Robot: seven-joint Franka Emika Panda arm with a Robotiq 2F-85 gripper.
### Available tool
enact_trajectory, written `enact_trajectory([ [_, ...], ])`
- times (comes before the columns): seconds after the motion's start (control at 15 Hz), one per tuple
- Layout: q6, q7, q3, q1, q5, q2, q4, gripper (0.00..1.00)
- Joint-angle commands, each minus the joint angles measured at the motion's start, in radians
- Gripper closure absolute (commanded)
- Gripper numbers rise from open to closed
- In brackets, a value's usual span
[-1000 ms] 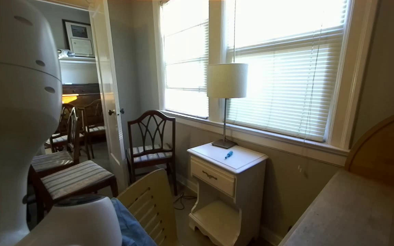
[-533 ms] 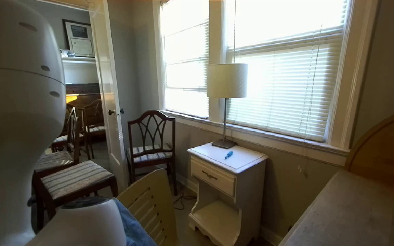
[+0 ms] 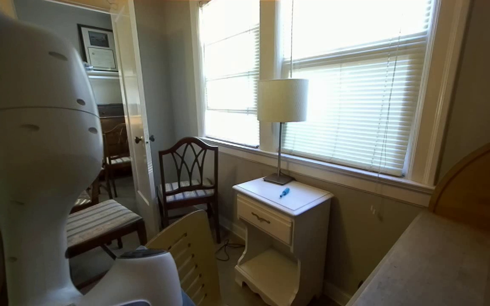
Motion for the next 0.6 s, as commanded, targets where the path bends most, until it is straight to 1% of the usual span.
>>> enact_trajectory([
  [0.0,-0.077,0.042,0.017,-0.008,-0.030,0.045,0.081,0.00],
  [0.33,-0.106,0.125,0.047,-0.012,-0.006,0.053,0.103,0.00],
  [0.53,-0.120,0.193,0.036,0.007,0.003,0.066,0.109,0.00],
])
